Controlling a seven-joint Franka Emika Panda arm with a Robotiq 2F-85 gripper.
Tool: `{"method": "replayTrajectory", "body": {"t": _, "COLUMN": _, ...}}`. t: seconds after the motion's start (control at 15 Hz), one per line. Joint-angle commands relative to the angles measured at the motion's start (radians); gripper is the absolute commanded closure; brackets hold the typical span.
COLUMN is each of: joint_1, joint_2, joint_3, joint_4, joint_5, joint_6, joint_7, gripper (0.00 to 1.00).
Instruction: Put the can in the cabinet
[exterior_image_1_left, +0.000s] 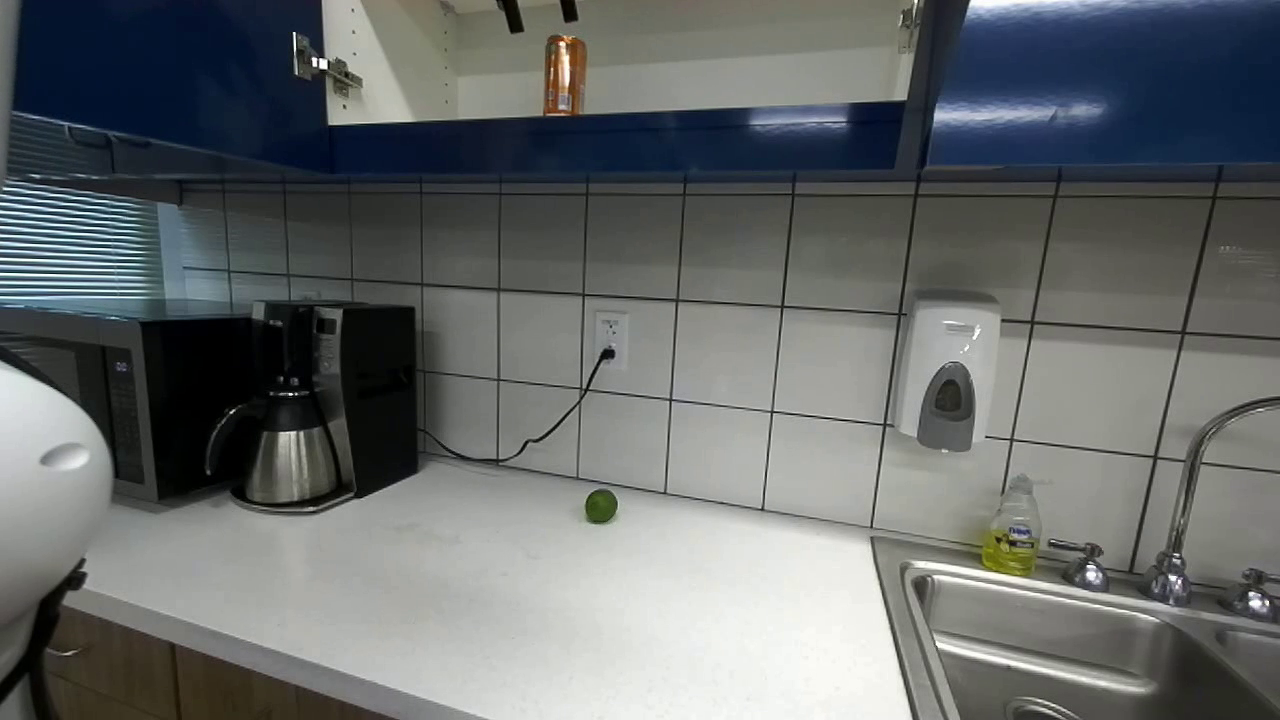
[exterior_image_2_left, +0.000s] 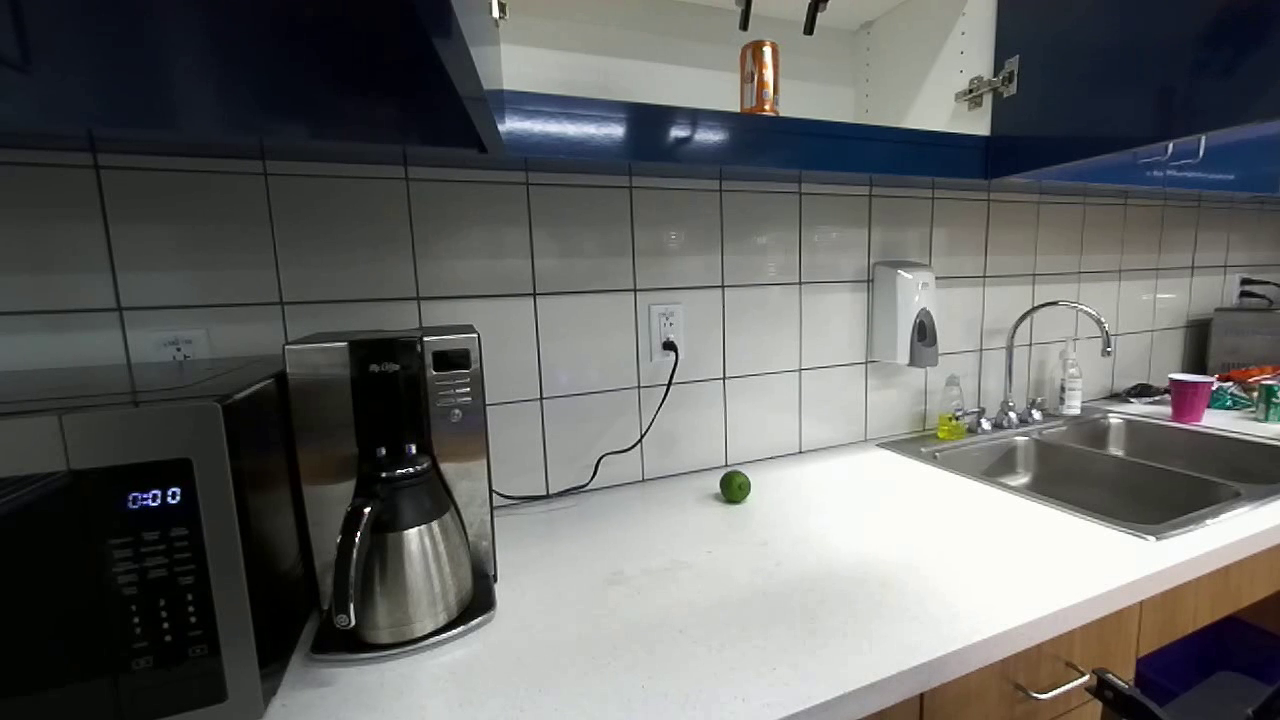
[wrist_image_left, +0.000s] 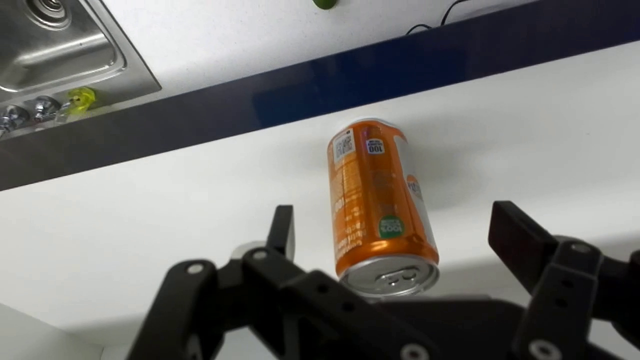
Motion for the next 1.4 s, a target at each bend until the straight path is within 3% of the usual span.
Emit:
{"method": "replayTrajectory", "body": {"t": 0.0, "joint_1": -0.01, "joint_2": -0.153, "joint_3": 0.001, "joint_4": -0.223, "joint_5": 0.023, "joint_6": 0.06, "joint_7": -0.041, "gripper": 0.0}}
{"method": "replayTrajectory", "body": {"t": 0.6, "joint_1": -0.006, "joint_2": -0.437, "joint_3": -0.048, "joint_4": -0.649, "joint_5": 0.087, "joint_6": 0.137, "joint_7": -0.107, "gripper": 0.0}}
{"method": "replayTrajectory", "body": {"t": 1.33, "joint_1": -0.013, "joint_2": -0.657, "joint_3": -0.088, "joint_4": -1.277, "joint_5": 0.073, "joint_6": 0.366, "joint_7": -0.192, "gripper": 0.0}}
